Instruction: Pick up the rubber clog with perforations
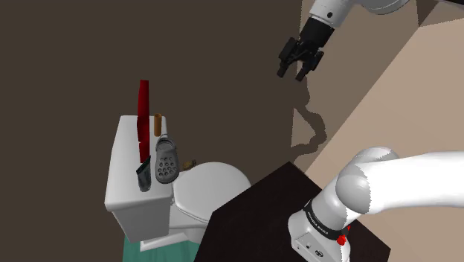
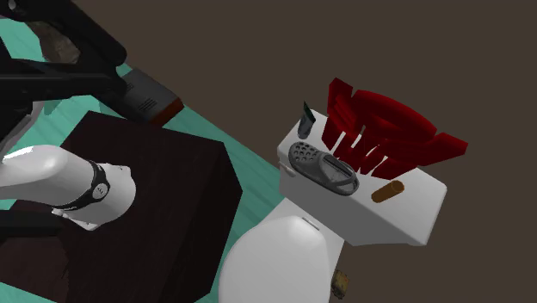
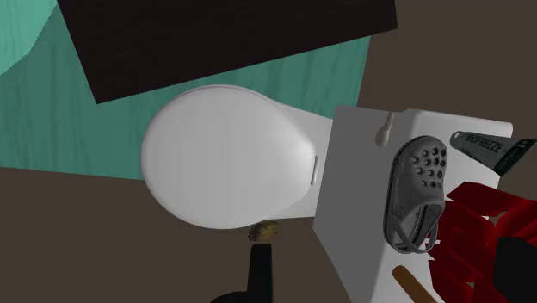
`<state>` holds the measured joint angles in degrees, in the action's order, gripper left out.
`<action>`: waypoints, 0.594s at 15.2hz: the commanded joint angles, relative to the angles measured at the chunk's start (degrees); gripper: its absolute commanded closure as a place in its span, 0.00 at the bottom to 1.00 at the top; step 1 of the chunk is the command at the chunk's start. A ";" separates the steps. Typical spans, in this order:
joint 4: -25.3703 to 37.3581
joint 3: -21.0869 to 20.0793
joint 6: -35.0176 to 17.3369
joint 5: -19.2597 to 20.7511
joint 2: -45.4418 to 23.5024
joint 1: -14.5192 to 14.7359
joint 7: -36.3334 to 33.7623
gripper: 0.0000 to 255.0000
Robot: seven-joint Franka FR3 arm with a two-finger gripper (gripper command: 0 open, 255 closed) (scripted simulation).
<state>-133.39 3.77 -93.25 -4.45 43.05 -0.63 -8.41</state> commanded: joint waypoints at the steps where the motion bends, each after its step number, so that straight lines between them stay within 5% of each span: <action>1: 0.00 0.00 0.00 0.00 0.00 0.00 0.00 0.00; 9: -6.28 -6.01 -15.24 -1.93 -8.00 1.78 -5.36 0.00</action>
<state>-138.96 -1.60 -106.44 -6.23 36.18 0.99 -13.19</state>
